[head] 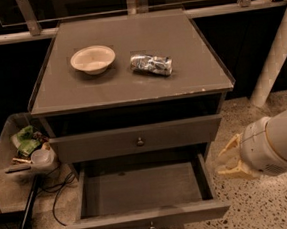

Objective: Close middle drawer

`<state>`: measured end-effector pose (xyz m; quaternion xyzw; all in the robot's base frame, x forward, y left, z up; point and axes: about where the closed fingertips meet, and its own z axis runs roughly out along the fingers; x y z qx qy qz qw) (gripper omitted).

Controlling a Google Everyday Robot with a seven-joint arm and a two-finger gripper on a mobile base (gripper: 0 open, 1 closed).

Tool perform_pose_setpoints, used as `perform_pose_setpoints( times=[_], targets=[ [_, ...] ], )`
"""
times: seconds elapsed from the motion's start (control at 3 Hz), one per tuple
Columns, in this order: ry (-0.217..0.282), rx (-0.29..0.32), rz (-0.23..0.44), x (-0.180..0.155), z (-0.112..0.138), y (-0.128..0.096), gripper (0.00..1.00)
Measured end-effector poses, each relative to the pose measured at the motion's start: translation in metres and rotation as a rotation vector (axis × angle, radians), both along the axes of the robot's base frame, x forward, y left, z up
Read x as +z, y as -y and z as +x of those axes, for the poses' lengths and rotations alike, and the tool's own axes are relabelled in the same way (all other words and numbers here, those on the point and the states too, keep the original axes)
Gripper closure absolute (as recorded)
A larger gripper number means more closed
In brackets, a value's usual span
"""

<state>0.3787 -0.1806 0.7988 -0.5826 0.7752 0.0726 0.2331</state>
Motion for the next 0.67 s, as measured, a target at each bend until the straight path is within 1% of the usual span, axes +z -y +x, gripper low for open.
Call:
perform_pose_setpoints(
  times=[0.33, 0.67],
  targets=[
    [0.061, -0.035, 0.002, -0.0007, 0.0161, 0.0012, 0.88],
    [0.061, -0.035, 0.002, -0.0006, 0.0162, 0.0012, 1.0]
  ],
)
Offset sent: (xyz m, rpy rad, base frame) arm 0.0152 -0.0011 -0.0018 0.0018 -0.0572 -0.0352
